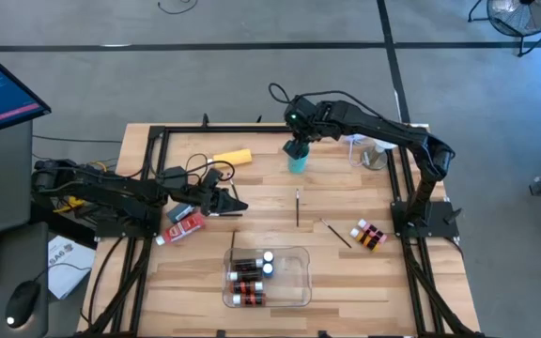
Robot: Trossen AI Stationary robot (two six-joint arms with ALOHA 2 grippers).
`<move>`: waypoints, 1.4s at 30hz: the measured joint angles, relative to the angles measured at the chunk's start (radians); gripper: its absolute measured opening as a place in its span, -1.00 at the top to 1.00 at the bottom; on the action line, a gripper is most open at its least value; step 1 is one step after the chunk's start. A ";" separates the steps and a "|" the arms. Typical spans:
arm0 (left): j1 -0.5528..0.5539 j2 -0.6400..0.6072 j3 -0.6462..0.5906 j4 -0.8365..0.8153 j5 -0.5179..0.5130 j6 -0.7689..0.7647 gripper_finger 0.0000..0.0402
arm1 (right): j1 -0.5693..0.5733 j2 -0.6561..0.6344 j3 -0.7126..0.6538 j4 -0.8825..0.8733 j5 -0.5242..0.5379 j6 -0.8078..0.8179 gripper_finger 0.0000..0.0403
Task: Pick & Place Paint Supplies
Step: Put the silver paint brush into the green cup, then put the dark yellow paint bottle into the transparent bin
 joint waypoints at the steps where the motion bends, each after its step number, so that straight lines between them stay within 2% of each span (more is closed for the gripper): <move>1: 0.000 0.000 0.000 0.000 0.000 0.000 0.99 | 0.000 0.000 0.000 0.000 -0.001 0.000 1.00; 5: 0.000 0.000 0.000 0.000 0.000 0.000 0.99 | 0.001 0.000 -0.006 0.013 -0.002 0.001 1.00; 12: 0.000 0.000 0.000 0.000 0.001 0.000 0.99 | 0.001 0.003 -0.125 0.054 -0.022 0.019 1.00; 28: -0.002 0.000 0.000 0.000 0.002 0.000 0.99 | 0.018 0.001 -0.129 0.061 0.004 0.017 0.99; 33: -0.002 0.000 0.000 0.000 0.002 0.000 0.99 | 0.023 0.001 -0.129 0.043 0.004 0.024 0.86; 42: -0.002 0.000 0.000 0.000 0.002 0.000 0.99 | 0.027 0.000 -0.099 0.037 0.003 0.033 0.48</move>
